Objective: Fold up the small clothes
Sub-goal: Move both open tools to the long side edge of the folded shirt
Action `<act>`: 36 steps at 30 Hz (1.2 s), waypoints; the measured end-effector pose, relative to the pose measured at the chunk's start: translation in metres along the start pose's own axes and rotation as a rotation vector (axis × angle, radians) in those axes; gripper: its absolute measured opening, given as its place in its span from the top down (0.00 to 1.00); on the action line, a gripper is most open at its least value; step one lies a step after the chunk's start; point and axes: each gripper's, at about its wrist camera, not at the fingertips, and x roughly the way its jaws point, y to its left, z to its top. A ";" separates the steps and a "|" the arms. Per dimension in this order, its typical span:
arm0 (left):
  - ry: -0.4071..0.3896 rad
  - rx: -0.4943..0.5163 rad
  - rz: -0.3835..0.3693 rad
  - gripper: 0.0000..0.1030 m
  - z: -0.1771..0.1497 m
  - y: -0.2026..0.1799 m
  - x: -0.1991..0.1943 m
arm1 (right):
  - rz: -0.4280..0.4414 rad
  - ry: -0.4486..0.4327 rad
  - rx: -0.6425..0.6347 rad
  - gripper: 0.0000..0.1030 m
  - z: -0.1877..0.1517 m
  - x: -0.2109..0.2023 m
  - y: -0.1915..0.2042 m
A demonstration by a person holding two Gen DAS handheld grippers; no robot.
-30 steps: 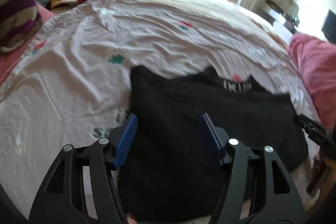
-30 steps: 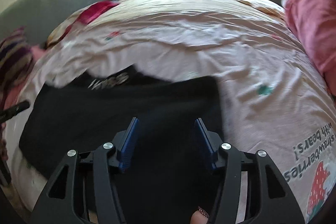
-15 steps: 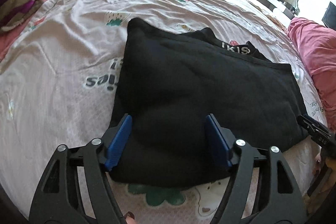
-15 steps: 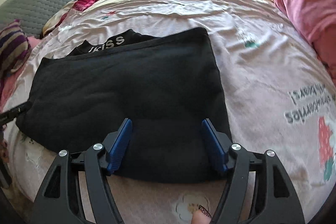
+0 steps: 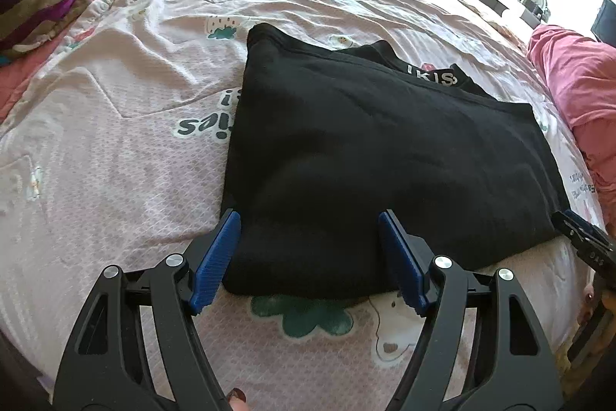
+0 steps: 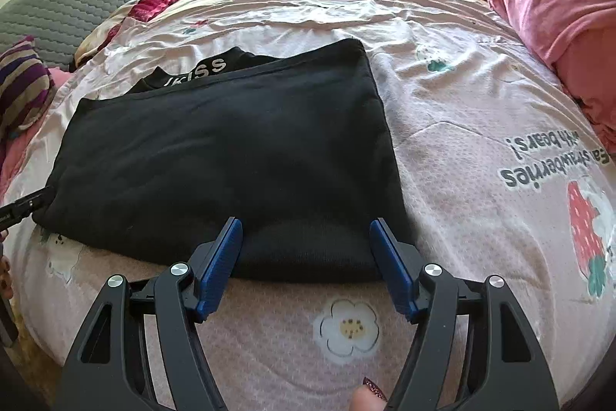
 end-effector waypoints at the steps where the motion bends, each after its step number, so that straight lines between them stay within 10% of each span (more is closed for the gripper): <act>1: 0.001 -0.001 0.001 0.35 -0.001 0.002 -0.002 | 0.002 -0.006 0.001 0.28 -0.001 -0.003 0.001; 11: 0.013 -0.032 0.014 0.29 -0.014 0.016 -0.011 | 0.044 -0.063 -0.042 0.07 -0.002 -0.026 0.032; 18: 0.003 -0.042 0.068 0.09 -0.014 0.025 -0.021 | 0.096 -0.092 -0.136 0.05 -0.001 -0.030 0.072; 36: -0.031 -0.093 0.126 0.09 0.018 0.060 -0.028 | 0.178 -0.106 -0.469 0.05 -0.005 -0.011 0.195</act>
